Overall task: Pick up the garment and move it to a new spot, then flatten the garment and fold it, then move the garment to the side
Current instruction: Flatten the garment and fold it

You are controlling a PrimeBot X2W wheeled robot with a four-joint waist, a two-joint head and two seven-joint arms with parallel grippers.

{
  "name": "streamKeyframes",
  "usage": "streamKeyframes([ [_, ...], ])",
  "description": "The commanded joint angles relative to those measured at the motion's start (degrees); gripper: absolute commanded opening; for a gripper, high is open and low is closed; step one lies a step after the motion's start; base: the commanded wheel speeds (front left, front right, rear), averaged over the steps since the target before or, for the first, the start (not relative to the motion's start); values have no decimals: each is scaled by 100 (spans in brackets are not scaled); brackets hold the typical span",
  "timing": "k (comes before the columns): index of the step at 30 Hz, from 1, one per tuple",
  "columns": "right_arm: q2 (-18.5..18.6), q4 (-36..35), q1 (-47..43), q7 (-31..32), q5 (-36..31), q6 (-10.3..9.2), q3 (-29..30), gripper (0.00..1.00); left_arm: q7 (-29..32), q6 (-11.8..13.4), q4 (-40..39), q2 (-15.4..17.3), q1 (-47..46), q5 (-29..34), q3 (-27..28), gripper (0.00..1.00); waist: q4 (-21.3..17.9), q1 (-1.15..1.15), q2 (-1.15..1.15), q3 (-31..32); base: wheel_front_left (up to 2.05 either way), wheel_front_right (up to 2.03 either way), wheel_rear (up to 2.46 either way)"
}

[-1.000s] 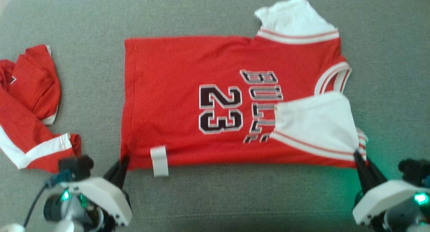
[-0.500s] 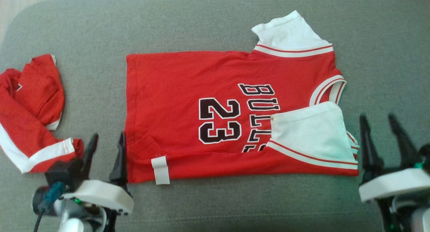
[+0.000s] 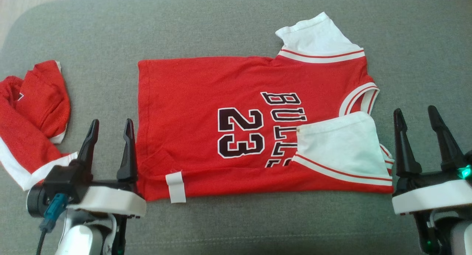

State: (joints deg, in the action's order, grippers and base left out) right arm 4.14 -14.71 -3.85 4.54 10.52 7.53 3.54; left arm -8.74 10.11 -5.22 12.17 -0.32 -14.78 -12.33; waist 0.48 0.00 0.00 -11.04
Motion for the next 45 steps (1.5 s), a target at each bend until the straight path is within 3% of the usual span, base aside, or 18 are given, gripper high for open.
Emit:
streamKeyframes([
  [1, 38, -234, 207, 0, 7, -4, -146, 100, -39, 28, -146, 92, -258, 19, 186, 100, -4, 0, 0, -31, 0, 0, 0],
  [5, 7, -237, 249, 10, 33, -4, -165, 100, 91, -49, -46, 104, -500, -33, 136, 100, 0, 0, 0, -201, 0, 0, 0],
  [9, -15, -240, 368, 41, 76, -4, -230, 100, 350, -401, 458, 134, -1286, -285, 86, 100, -14, 0, 0, -518, 0, 0, 0],
  [16, -31, -155, 659, 37, 133, -4, -442, 100, 960, -941, 2311, 183, -2999, -647, 59, 100, -223, 0, 0, -1080, 0, 0, 0],
  [28, -47, 93, 876, -91, 216, -4, -554, 100, 1172, -1363, 5133, 363, -4704, -918, 174, 100, -489, 0, 0, -1476, 0, 0, 0],
  [29, -48, 112, 885, -87, 225, -4, -545, 100, 1188, -1401, 5286, 358, -4768, -950, 173, 58, -496, 0, 0, -1483, 0, 0, 0],
  [30, -42, 133, 898, -82, 231, -4, -519, 100, 1240, -1451, 5436, 349, -4811, -975, 147, 0, -494, 0, 0, -1480, 0, 0, 0],
  [38, 372, 682, 1643, 187, 464, -4, -155, 100, 1117, -1636, 5936, 280, -5067, -984, -85, 0, -386, 0, 0, -1483, 0, 0, 0],
  [45, 903, 2058, 3188, 639, 946, -4, -332, 100, 814, -1682, 6095, -15, -5363, -1022, -224, 0, -28, 0, 0, -1709, 0, 0, 0],
])
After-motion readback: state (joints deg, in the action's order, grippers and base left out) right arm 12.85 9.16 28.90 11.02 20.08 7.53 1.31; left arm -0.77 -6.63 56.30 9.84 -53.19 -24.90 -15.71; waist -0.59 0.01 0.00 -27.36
